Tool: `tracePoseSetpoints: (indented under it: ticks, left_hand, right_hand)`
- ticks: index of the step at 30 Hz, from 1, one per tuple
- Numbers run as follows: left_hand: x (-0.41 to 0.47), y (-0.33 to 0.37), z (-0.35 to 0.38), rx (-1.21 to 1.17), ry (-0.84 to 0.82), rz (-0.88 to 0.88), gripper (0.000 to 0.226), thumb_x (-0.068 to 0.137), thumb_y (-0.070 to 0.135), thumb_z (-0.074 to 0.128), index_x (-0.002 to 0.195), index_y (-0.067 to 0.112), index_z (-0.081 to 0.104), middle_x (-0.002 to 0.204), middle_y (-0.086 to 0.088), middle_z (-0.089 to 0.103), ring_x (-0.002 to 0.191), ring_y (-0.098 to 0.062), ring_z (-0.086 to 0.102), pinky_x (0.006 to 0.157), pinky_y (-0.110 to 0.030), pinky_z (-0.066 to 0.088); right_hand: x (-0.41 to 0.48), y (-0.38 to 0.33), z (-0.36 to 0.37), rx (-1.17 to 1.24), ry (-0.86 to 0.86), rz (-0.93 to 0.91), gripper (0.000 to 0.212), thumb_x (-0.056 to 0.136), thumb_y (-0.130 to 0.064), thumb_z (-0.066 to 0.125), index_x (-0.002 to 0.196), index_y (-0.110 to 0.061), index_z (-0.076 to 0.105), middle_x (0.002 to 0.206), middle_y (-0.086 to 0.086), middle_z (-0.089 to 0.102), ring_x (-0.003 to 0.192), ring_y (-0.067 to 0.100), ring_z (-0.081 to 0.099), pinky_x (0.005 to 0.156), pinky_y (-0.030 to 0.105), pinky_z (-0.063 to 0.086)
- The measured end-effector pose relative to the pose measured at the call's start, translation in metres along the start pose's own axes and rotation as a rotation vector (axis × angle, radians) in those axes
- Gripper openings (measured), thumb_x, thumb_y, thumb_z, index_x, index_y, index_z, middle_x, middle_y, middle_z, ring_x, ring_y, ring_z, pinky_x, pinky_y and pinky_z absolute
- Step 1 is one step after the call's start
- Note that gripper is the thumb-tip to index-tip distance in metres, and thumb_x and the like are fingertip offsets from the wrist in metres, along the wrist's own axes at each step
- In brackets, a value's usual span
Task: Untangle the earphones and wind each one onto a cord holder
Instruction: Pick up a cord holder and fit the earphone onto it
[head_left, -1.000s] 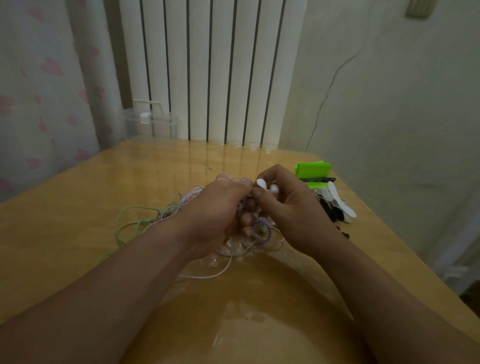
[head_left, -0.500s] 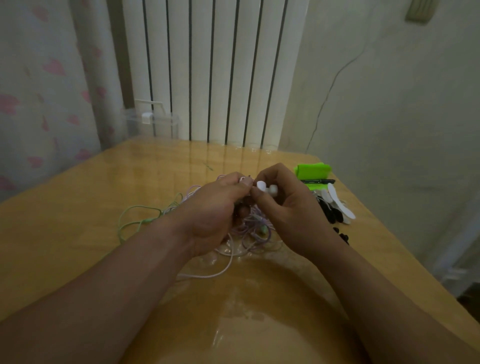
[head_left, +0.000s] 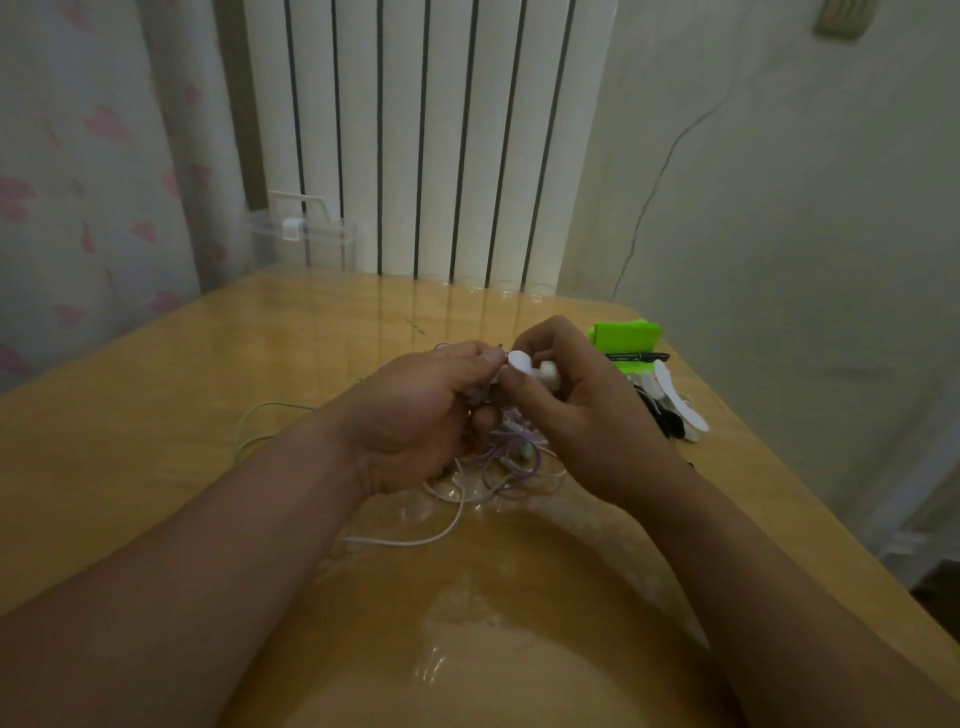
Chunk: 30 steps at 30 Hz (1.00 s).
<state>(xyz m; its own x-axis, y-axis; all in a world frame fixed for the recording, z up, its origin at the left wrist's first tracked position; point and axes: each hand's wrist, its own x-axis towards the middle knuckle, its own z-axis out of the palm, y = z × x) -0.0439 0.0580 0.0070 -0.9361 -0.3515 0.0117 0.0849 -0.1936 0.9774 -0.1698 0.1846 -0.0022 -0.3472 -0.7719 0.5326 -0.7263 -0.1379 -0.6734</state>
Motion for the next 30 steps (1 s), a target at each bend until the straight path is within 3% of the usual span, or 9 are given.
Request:
tracePoseSetpoints:
  ticks: [3, 5, 9, 12, 16, 19, 24, 28, 30]
  left_hand:
    - [0.003, -0.001, 0.0, -0.054, 0.005, -0.046, 0.025, 0.11, 0.027, 0.044, 0.117, 0.013, 0.064, 0.079, 0.003, 0.058, 0.061, -0.009, 0.041, 0.066, -0.029, 0.033]
    - [0.005, -0.002, -0.001, -0.057, -0.006, -0.075, 0.024, 0.11, 0.027, 0.044, 0.114, 0.015, 0.064, 0.076, 0.005, 0.058, 0.059, -0.008, 0.041, 0.066, -0.029, 0.032]
    - [0.008, -0.002, -0.007, -0.133, -0.056, -0.1, 0.023, 0.109, 0.029, 0.048, 0.105, 0.015, 0.067, 0.08, 0.002, 0.056, 0.062, -0.01, 0.044, 0.07, -0.03, 0.033]
    - [0.011, -0.007, -0.008, -0.145, -0.028, -0.104, 0.023, 0.109, 0.028, 0.048, 0.116, 0.015, 0.066, 0.079, 0.002, 0.057, 0.06, -0.009, 0.044, 0.071, -0.031, 0.032]
    - [0.014, -0.012, -0.008, -0.126, 0.016, -0.109, 0.025, 0.108, 0.028, 0.049, 0.103, 0.016, 0.07, 0.078, 0.001, 0.056, 0.059, -0.01, 0.043, 0.072, -0.033, 0.032]
    - [0.014, -0.012, -0.004, -0.102, 0.048, -0.112, 0.022, 0.108, 0.03, 0.05, 0.118, 0.017, 0.066, 0.08, 0.002, 0.058, 0.058, -0.009, 0.045, 0.068, -0.03, 0.036]
    - [0.012, -0.009, -0.005, -0.108, 0.045, -0.131, 0.02, 0.108, 0.03, 0.051, 0.121, 0.023, 0.063, 0.08, 0.004, 0.061, 0.059, -0.007, 0.049, 0.064, -0.027, 0.04]
    - [0.012, -0.009, -0.006, -0.073, 0.029, -0.103, 0.035, 0.109, 0.028, 0.048, 0.132, 0.008, 0.066, 0.095, -0.004, 0.065, 0.065, -0.01, 0.051, 0.068, -0.03, 0.044]
    - [0.012, -0.008, -0.006, -0.064, -0.003, -0.092, 0.036, 0.11, 0.027, 0.046, 0.131, 0.004, 0.065, 0.091, -0.007, 0.059, 0.062, -0.01, 0.049, 0.067, -0.03, 0.04]
  right_hand:
    - [0.0, 0.001, 0.0, 0.036, -0.023, 0.037, 0.013, 0.105, -0.039, 0.059, 0.103, -0.027, 0.056, 0.092, 0.005, 0.066, 0.082, 0.029, 0.065, 0.067, 0.047, 0.058]
    - [0.001, 0.003, 0.0, 0.086, -0.043, 0.081, 0.013, 0.105, -0.037, 0.06, 0.103, -0.025, 0.057, 0.094, 0.009, 0.069, 0.085, 0.034, 0.067, 0.069, 0.053, 0.059]
    - [0.002, 0.002, -0.005, 0.288, -0.059, 0.194, 0.009, 0.104, -0.024, 0.062, 0.105, -0.015, 0.06, 0.096, 0.008, 0.076, 0.091, 0.029, 0.074, 0.076, 0.041, 0.062]
    - [0.003, 0.005, -0.003, 0.397, -0.096, 0.262, 0.013, 0.105, -0.023, 0.061, 0.11, -0.01, 0.059, 0.101, 0.015, 0.076, 0.098, 0.034, 0.075, 0.087, 0.049, 0.062]
    - [0.003, 0.007, 0.0, 0.447, -0.091, 0.307, 0.011, 0.105, -0.02, 0.06, 0.109, -0.01, 0.059, 0.102, 0.021, 0.073, 0.095, 0.035, 0.075, 0.075, 0.041, 0.061]
    - [0.003, 0.007, 0.001, 0.404, -0.07, 0.3, 0.013, 0.105, -0.021, 0.061, 0.11, -0.009, 0.059, 0.103, 0.021, 0.073, 0.098, 0.041, 0.072, 0.081, 0.049, 0.062]
    - [0.003, 0.005, 0.002, 0.28, -0.063, 0.216, 0.01, 0.104, -0.024, 0.063, 0.105, -0.015, 0.06, 0.099, 0.015, 0.073, 0.085, 0.022, 0.073, 0.068, 0.029, 0.057]
    - [0.002, 0.004, 0.001, 0.33, -0.06, 0.222, 0.007, 0.104, -0.017, 0.06, 0.102, -0.011, 0.06, 0.087, 0.006, 0.073, 0.077, 0.016, 0.07, 0.065, 0.025, 0.055]
    - [0.003, 0.003, 0.002, 0.42, -0.066, 0.272, 0.008, 0.105, -0.014, 0.058, 0.097, -0.013, 0.059, 0.083, 0.006, 0.071, 0.075, 0.019, 0.069, 0.062, 0.029, 0.053]
